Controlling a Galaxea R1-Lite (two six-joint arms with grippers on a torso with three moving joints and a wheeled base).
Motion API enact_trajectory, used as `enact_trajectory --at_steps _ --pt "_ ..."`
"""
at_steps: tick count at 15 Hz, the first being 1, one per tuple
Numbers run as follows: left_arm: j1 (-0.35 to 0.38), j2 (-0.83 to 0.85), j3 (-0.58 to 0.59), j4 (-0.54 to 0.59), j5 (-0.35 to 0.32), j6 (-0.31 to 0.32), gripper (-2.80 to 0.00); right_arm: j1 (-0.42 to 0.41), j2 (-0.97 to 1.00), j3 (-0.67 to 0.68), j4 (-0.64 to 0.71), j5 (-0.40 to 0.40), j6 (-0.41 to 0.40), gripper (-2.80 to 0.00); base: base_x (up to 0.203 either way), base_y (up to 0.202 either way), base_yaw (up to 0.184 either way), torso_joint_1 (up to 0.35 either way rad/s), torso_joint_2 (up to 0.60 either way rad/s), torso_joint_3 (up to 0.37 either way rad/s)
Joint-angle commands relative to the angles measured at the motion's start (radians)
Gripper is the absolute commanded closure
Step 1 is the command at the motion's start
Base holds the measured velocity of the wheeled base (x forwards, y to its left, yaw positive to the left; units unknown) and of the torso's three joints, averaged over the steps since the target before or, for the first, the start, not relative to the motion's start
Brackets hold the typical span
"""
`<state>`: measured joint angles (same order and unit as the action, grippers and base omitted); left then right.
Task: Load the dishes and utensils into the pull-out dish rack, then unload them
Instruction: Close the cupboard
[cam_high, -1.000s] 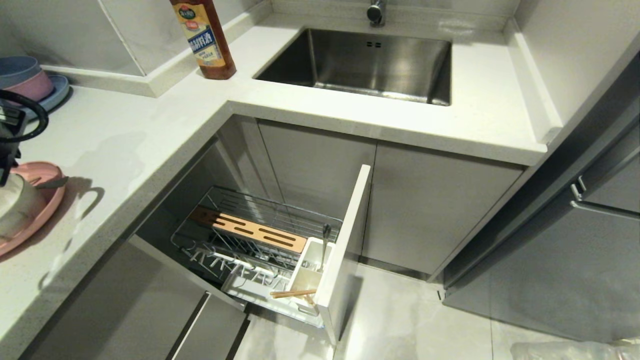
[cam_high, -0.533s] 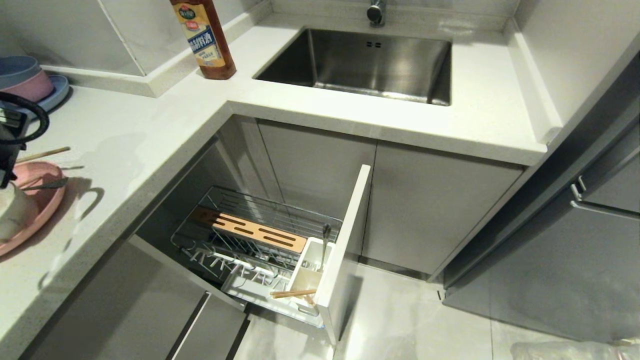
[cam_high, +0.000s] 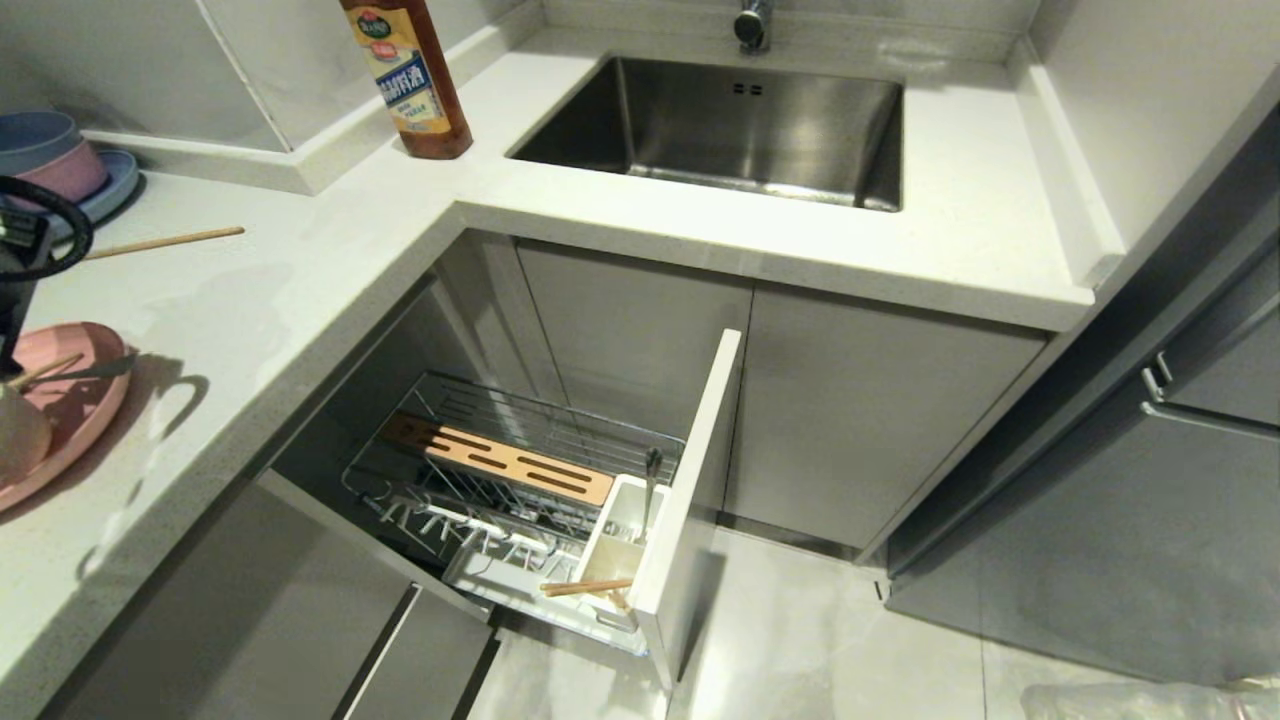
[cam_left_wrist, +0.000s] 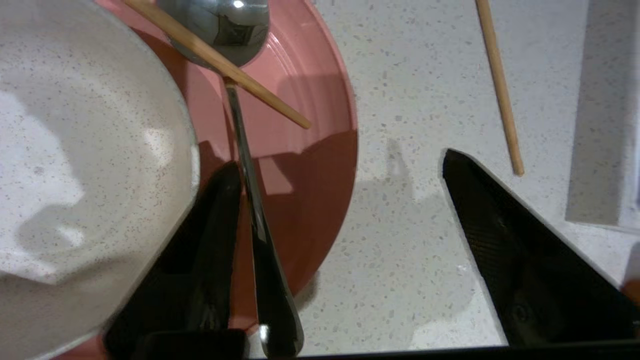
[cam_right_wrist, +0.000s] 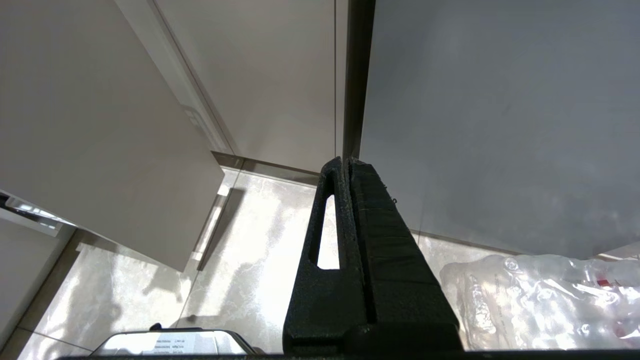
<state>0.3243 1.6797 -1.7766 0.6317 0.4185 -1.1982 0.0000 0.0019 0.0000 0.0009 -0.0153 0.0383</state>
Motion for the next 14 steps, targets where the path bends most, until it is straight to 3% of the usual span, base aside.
enact_trajectory --at_steps 1,5,8,11,14 --pt "-0.002 -0.011 -0.006 0.003 0.003 -0.004 0.00 0.000 0.000 0.003 0.000 -0.001 0.000 0.00 0.000 0.000 0.000 0.000 0.00 0.000" --pt "-0.006 -0.052 -0.021 -0.033 0.003 0.063 0.00 0.000 0.000 0.002 -0.001 0.000 0.000 0.00 0.000 0.000 0.000 0.000 0.00 0.000" --pt "-0.048 -0.104 -0.027 -0.076 0.003 0.187 0.00 0.000 0.000 0.003 -0.001 0.000 0.000 0.00 0.000 0.000 0.000 0.000 0.00 0.000" --pt "-0.153 -0.169 -0.032 -0.083 -0.005 0.309 0.00 0.000 0.000 0.003 0.001 0.000 0.000 0.00 0.000 0.000 0.000 0.000 0.00 0.000" --pt "-0.342 -0.240 -0.034 -0.077 -0.070 0.372 0.00 0.000 0.000 0.002 -0.001 0.000 0.000 0.00 0.000 0.000 0.000 0.000 0.00 0.000"
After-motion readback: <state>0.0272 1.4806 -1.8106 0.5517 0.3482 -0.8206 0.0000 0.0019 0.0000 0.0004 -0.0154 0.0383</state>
